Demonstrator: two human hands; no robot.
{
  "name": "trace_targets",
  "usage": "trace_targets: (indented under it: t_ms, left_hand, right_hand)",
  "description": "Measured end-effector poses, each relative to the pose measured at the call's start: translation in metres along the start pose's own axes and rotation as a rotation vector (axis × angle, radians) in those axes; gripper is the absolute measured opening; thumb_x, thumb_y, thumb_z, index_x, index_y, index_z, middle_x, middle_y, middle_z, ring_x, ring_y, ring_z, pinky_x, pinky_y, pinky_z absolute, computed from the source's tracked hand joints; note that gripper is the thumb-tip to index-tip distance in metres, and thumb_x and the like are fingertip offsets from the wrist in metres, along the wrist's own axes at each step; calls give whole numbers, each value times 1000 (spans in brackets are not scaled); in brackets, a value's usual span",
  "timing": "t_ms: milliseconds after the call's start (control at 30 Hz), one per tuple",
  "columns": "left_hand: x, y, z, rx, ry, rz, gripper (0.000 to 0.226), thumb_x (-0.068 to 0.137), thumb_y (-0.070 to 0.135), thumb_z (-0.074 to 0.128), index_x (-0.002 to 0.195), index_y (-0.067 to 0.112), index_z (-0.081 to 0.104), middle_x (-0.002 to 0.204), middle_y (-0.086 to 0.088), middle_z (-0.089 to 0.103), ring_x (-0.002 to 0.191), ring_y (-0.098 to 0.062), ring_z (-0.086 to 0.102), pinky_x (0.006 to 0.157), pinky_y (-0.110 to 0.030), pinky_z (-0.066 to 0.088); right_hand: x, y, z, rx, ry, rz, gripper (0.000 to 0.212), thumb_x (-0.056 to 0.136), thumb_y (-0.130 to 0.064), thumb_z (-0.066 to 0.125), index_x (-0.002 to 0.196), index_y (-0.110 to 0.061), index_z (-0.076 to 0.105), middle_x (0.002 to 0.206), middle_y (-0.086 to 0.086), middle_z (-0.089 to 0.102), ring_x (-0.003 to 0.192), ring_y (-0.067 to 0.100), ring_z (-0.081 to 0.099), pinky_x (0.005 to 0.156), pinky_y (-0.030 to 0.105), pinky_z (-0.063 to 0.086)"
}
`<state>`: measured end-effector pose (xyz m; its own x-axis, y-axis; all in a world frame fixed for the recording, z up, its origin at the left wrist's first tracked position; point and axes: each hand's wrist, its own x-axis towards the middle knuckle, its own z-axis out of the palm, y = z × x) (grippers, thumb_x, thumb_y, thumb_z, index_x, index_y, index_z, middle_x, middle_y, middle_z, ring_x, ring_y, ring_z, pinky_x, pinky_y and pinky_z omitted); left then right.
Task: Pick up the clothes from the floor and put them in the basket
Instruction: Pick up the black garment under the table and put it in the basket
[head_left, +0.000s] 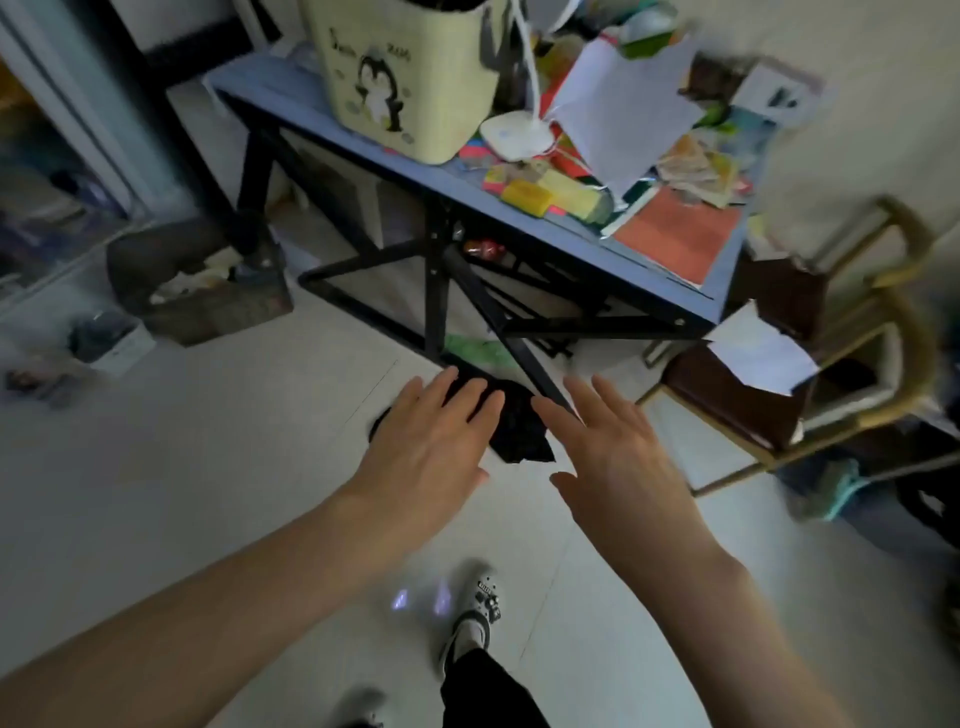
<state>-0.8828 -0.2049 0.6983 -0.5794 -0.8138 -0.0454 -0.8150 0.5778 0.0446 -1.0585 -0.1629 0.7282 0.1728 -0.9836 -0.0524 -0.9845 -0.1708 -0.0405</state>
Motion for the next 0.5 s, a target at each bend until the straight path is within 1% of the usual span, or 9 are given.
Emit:
trace_targets:
  t_ms: [33,67,133,167,300,333,367,400,500]
  left_hand:
    - [18,-12,6,-13,-17,-29,77,75,40,73,139,10,42,135,-11,51,128,-36,42,101,-49,40]
    - [29,-20,9,-23,-26,-48,75,76,40,72,139,10,41,135,-11,50,128,-35,42,101,-49,40]
    - [57,-42,26,-61,-58,-95,73,82,41,65,142,14,35,142,-9,44,133,-34,35,105,-48,35]
    - [69,-53,38,-65,-68,-108,72,82,41,64,142,16,35,143,-8,43,134,-34,34,106,-47,34]
    - [107,-94,87,-95,-149,-117,71,76,41,70,136,15,44,138,-11,49,130,-34,40,99,-48,41]
    - [120,-107,108,-112,-192,-125,72,76,42,70,137,16,43,140,-11,47,130,-34,39,100,-47,40]
    - [128,-114,123,-115,-204,-122,74,77,43,69,140,18,39,143,-10,43,132,-34,37,102,-47,38]
    - [148,-131,153,-116,-235,-111,76,79,44,68,142,20,34,147,-9,39,134,-33,34,103,-47,36]
    - [183,-158,211,-109,-267,-99,79,82,45,65,145,22,24,151,-9,31,136,-33,29,101,-50,37]
  right_hand:
    - [26,10,8,7,-31,-33,79,60,-17,88,131,-19,53,132,9,53,128,36,45,100,44,44]
    - [42,16,13,-4,-62,-49,80,62,-18,87,134,-20,50,137,9,49,131,35,42,103,45,41]
    - [85,30,32,-5,-115,-93,83,65,-18,85,137,-22,45,140,8,45,133,34,38,106,48,39]
    - [106,35,44,7,-142,-110,84,65,-16,85,138,-22,44,140,9,45,133,35,37,105,50,39]
    - [169,48,100,-1,-262,-152,91,65,-11,85,143,-22,39,142,13,44,135,39,35,103,55,40]
    - [186,51,121,9,-309,-152,94,63,-9,85,143,-22,39,141,14,45,134,40,37,102,55,41]
    - [195,52,136,12,-325,-159,97,60,-6,86,143,-22,39,140,15,46,133,41,39,101,55,42]
    - [216,57,167,19,-342,-163,100,56,-2,86,142,-21,40,138,15,47,131,42,41,99,53,44]
    - [250,68,231,24,-373,-152,109,47,7,87,142,-20,41,136,17,50,126,42,46,93,49,49]
